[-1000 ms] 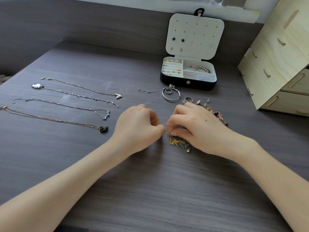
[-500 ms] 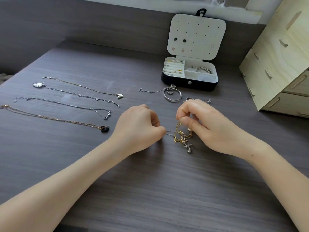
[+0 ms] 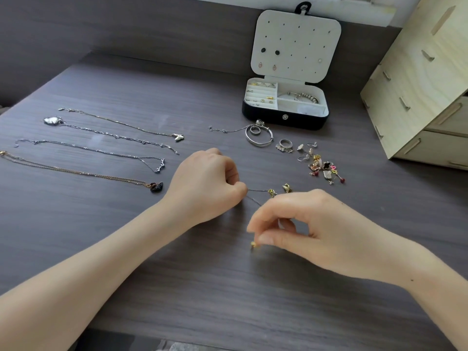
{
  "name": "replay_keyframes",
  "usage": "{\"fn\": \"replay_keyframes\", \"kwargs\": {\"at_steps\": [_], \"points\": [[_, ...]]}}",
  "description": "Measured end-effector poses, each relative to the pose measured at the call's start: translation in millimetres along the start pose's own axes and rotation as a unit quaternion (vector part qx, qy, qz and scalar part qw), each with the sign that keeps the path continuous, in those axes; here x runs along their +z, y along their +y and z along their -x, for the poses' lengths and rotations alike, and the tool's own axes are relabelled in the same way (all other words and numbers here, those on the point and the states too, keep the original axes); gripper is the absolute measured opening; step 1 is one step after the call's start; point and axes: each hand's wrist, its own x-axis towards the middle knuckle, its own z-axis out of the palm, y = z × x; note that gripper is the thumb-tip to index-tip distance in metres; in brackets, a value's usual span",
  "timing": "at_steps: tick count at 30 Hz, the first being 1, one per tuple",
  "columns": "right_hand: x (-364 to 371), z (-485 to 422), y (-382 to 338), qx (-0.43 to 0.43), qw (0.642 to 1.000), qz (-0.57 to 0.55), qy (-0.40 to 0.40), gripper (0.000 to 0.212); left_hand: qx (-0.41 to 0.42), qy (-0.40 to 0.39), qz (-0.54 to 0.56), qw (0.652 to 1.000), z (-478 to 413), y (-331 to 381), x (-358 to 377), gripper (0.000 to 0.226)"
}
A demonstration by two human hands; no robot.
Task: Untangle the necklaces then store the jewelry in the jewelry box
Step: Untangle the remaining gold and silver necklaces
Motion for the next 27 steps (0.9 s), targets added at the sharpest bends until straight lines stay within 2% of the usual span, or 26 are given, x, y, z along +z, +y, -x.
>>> {"fn": "replay_keyframes", "kwargs": {"at_steps": [4, 7, 9, 12, 15, 20, 27], "points": [[-9.5, 0.3, 11.1, 0.015, 0.995, 0.066, 0.067, 0.012, 0.023, 0.029, 0.004, 0.999, 1.1, -6.7, 0.2, 0.014], [-19.2, 1.4, 21.0, 0.044, 0.984, 0.147, 0.09, 0.02, 0.107, 0.074, 0.034, 0.991, 5.8, -7.6, -3.3, 0.01], [-19.5, 3.4, 27.0, 0.065, 0.98, 0.166, 0.084, 0.028, 0.177, 0.06, 0.051, 0.981, 10.7, -3.9, -5.7, 0.009], [-14.8, 4.5, 32.4, 0.075, 0.975, 0.198, 0.063, 0.033, 0.242, -0.009, 0.049, 0.969, 17.4, 0.2, -1.8, 0.023], [-14.4, 5.6, 34.4, 0.084, 0.974, 0.207, 0.045, 0.027, 0.241, -0.05, 0.016, 0.969, 19.7, -1.9, 4.0, 0.03], [-20.2, 10.5, 36.8, 0.111, 0.967, 0.225, 0.039, 0.013, 0.216, -0.044, -0.018, 0.975, 20.6, -6.2, 1.2, 0.037], [-28.5, 14.6, 36.5, 0.125, 0.962, 0.24, 0.023, 0.012, 0.229, -0.06, -0.011, 0.971, 20.2, -8.7, -2.8, 0.034]]}}
